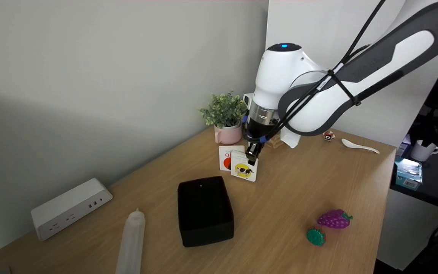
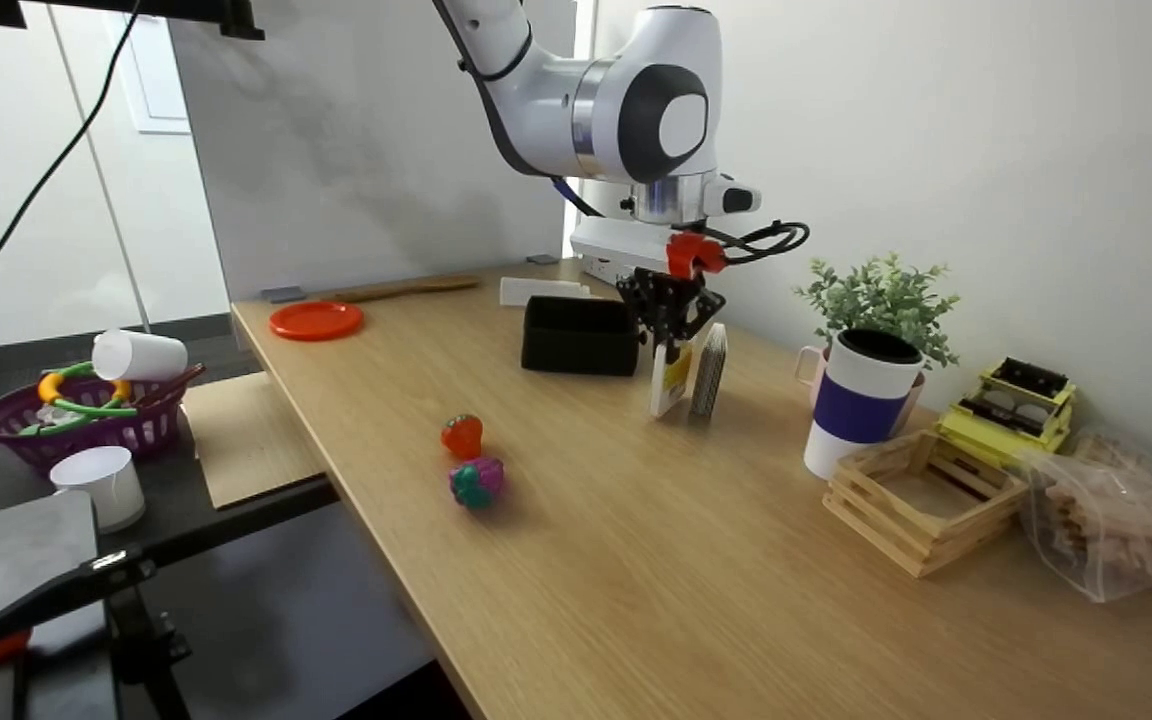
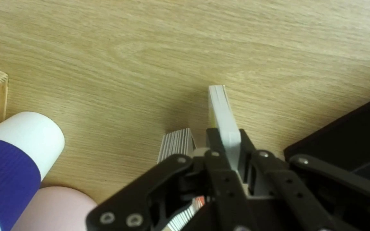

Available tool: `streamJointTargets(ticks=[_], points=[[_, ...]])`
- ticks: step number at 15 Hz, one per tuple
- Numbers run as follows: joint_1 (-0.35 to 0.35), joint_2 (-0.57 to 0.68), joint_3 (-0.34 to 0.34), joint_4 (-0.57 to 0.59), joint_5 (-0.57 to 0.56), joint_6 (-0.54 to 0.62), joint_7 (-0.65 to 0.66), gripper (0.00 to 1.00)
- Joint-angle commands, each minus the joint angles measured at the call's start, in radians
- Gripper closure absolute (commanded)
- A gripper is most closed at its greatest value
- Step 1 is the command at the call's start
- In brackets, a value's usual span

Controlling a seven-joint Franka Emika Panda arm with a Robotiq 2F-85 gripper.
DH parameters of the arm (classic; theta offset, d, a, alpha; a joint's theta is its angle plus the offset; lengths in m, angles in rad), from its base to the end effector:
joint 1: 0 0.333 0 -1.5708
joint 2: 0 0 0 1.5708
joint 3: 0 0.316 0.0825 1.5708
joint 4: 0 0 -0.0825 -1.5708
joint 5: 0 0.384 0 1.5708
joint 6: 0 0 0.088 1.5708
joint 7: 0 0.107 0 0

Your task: Move the books from the box to the table

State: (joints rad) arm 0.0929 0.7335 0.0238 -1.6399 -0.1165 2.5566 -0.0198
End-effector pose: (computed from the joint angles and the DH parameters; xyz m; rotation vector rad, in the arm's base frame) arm 0.7002 0.0815 0.2046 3.0609 0.3383 0.2876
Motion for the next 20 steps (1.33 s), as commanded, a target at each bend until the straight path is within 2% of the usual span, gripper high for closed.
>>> streamJointTargets(ticks=[1,3,4,5,13,15,20], points=[[0.011,0.034,-0.004,0.044,-0.005,0.008,-0.006,0.96],[0.013,0.040,-0.005,0.049,-0.006,0.010,-0.005,0.96],[0.014,0.038,-0.005,0.049,-0.005,0.010,-0.003,0.71],[0.014,0.039,-0.006,0.051,-0.006,0.011,-0.003,0.60],[0.022,0.015,-0.018,0.036,-0.014,0.025,0.010,0.04],[0.033,-0.006,-0.028,0.016,-0.025,0.039,0.021,0.00],[0.106,-0.091,-0.092,-0.063,-0.105,0.114,0.096,0.00]])
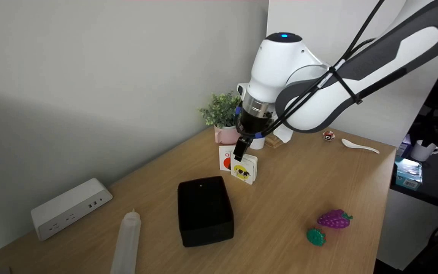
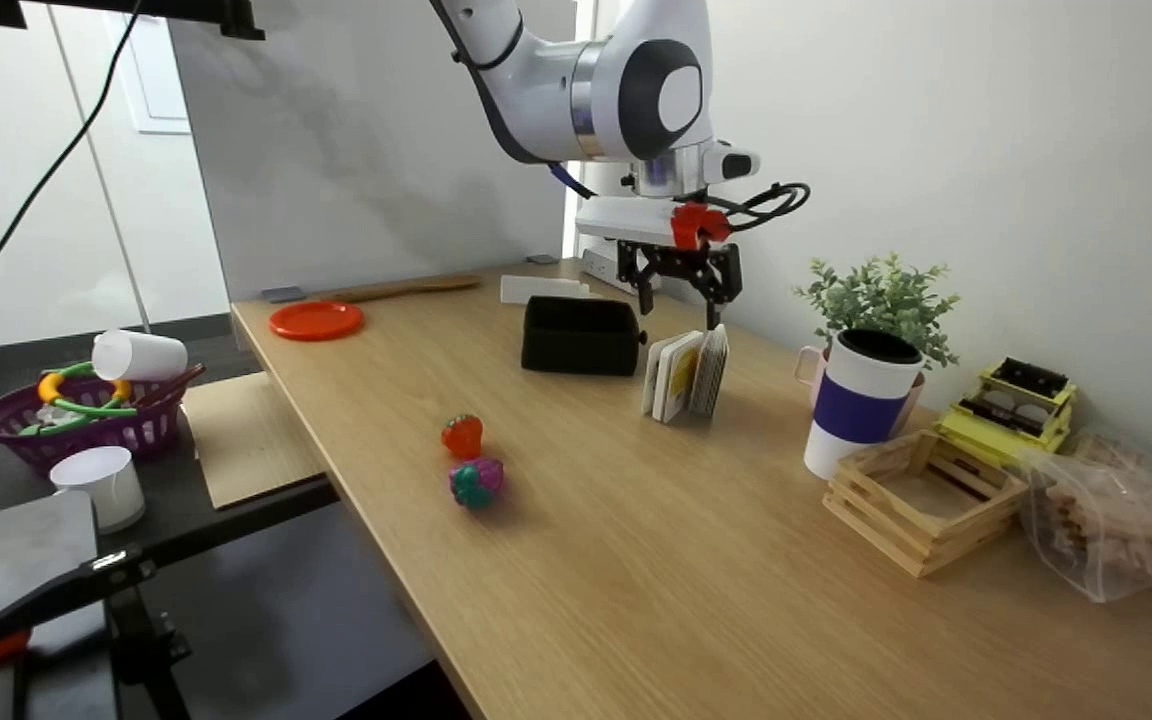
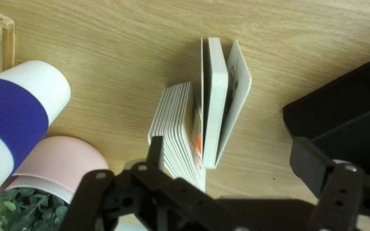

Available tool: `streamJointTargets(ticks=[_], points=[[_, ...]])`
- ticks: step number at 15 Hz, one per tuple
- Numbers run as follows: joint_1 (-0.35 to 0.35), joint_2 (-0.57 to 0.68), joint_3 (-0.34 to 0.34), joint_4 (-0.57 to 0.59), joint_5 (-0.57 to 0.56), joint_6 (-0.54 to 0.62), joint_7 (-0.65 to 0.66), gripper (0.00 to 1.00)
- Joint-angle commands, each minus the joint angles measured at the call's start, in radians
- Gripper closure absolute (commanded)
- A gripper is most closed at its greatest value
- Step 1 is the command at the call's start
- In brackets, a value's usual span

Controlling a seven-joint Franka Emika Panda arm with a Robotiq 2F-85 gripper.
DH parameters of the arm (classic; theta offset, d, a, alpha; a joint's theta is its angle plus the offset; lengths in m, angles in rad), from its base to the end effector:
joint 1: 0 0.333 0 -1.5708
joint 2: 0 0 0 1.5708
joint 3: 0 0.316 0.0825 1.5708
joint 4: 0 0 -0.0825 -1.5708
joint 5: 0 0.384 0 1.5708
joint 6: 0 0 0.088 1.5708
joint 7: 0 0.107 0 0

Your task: Move the books from the box to the table

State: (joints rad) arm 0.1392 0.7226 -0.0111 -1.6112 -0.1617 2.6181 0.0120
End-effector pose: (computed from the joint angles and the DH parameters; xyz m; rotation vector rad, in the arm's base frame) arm 0.7132 0.0968 0.2315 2.9996 0.3747 0.4417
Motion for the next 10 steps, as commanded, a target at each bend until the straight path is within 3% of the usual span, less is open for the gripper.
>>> streamJointTargets(ticks=[1,3,8,9,10], points=[[0.080,-0.102,-0.070,-0.114,-0.081,0.070,0.086,0.00],[0.086,-0.138,-0.052,-0.151,-0.089,0.100,0.088,0.00],[-0.110,-0.166,0.252,-0.186,0.232,0.068,-0.165,0.00],[-0.020,-0.142,0.154,-0.144,0.152,0.078,-0.081,0.00],[-0.046,-0.142,0.191,-0.148,0.195,0.077,-0.116,0.00]])
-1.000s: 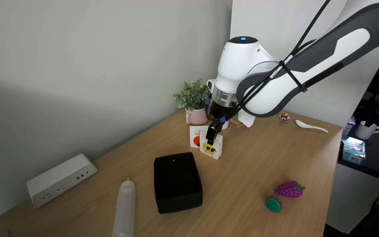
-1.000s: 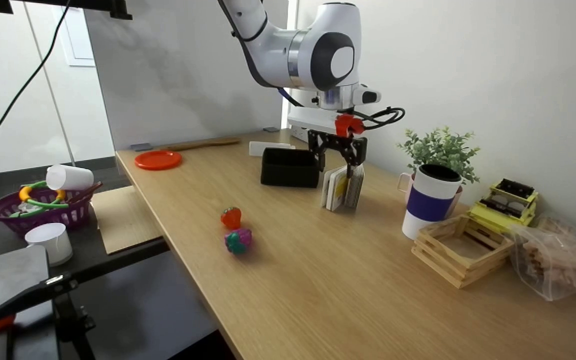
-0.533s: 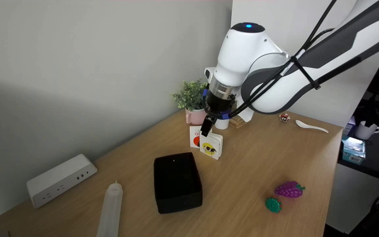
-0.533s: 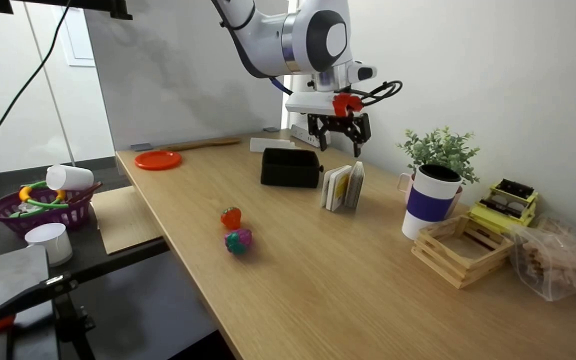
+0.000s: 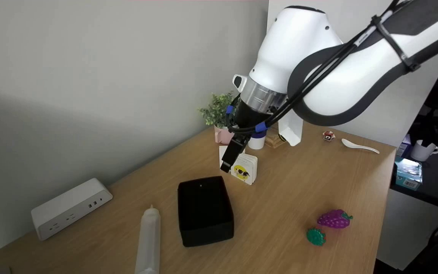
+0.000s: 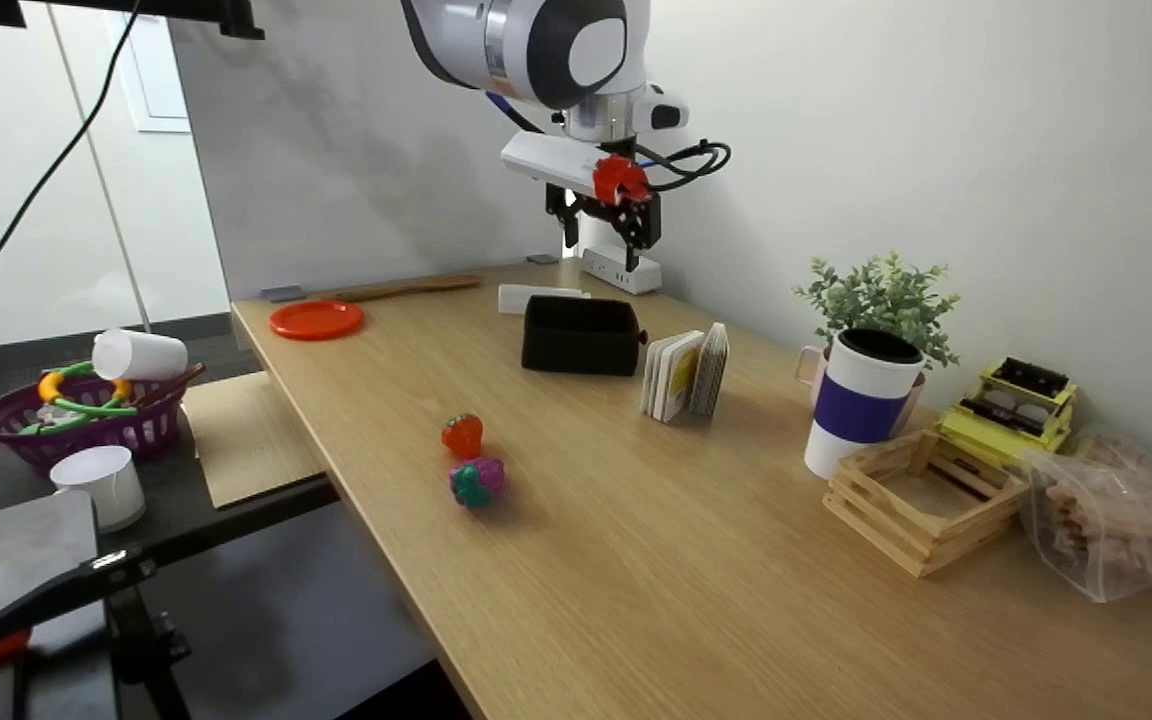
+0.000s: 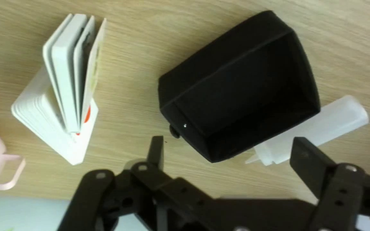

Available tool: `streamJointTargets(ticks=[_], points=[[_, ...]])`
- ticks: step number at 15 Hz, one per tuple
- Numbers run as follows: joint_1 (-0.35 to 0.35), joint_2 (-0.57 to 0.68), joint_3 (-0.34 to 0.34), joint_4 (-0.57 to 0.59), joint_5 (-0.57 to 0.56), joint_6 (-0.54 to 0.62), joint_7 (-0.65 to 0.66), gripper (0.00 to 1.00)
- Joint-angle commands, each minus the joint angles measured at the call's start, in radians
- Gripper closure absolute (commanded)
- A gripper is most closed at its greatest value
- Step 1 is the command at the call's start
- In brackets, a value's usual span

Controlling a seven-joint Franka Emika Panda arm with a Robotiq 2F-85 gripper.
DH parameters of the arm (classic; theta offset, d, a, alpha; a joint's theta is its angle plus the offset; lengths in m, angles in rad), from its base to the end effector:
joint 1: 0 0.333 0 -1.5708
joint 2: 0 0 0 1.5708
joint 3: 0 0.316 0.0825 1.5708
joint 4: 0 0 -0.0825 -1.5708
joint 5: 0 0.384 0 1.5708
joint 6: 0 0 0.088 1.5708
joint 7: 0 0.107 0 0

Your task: Move the books from the box to the table

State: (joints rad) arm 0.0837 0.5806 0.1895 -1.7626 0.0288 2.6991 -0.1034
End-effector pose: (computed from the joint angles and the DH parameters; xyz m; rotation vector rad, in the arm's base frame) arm 0.6737 0.1715 0.2794 -2.9174 -0.4458 -0.5280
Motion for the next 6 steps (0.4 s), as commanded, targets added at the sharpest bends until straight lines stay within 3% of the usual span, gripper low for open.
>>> streamJointTargets(ticks=[1,6], points=[[-0.007,0.000,0.010,0.000,0.021,-0.002,-0.016,0.00],[-0.022,-0.001,0.019,-0.003,0.028,-0.002,-0.021,0.00]])
